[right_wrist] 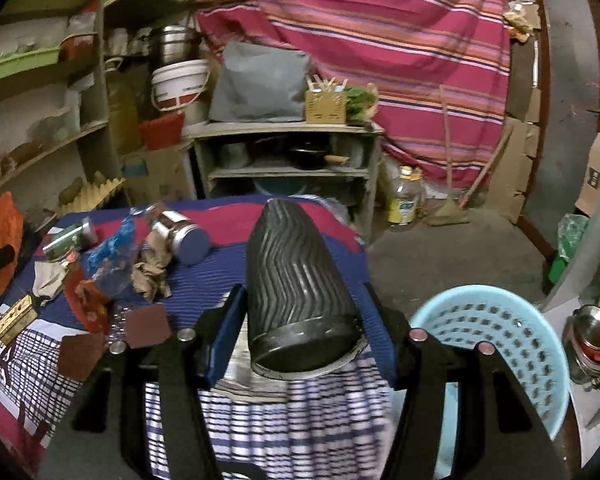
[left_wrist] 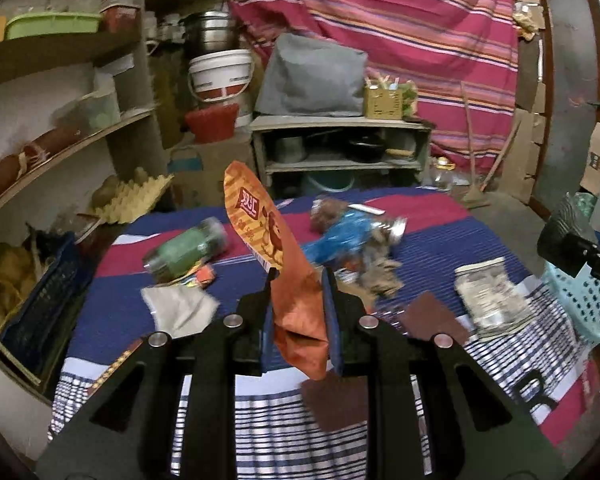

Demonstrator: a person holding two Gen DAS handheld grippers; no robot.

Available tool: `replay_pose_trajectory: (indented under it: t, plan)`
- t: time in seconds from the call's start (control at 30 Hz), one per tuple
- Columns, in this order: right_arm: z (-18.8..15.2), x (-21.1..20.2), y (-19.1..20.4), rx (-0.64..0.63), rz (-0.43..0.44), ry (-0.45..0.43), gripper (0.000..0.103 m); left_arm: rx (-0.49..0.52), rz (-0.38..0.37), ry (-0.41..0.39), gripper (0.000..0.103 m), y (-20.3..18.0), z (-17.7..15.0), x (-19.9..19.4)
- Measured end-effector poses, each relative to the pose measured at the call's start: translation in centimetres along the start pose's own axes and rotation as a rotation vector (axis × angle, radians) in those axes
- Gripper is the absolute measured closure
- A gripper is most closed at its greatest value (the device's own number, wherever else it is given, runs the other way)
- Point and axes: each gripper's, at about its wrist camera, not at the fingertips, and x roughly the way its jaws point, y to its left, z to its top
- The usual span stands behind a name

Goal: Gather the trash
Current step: 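Carry the orange cone and black cylinder to the blue basket with both grippers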

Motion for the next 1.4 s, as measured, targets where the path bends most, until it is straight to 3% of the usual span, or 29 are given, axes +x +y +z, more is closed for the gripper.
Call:
replay_pose_trajectory:
  t: [0.37,0.73,0.97,1.4]
  plan:
    - [-2.0,-1.0,-9.1,0.051,-0.132,0.017,0.046,0.085,-0.098,-0.002,0.083,-8.6,1.0,1.3]
    - [-4.3,-2.1,-17.5,0.157,-0.241,0.041,0.046,0.165,-0.317,0.034,0.083,-21.4,1.1,4.4]
    - [-6.1,-2.0,-20.8,0.192,-0.284,0.060,0.046,0.200,-0.454,0.069,0.083,-28.2,0.6,6.0]
    - [-7.8,-1.7,-24.3,0.251,-0.315,0.077,0.046,0.325,-0.555,0.090,0.082,-37.6,-1.4,6.7]
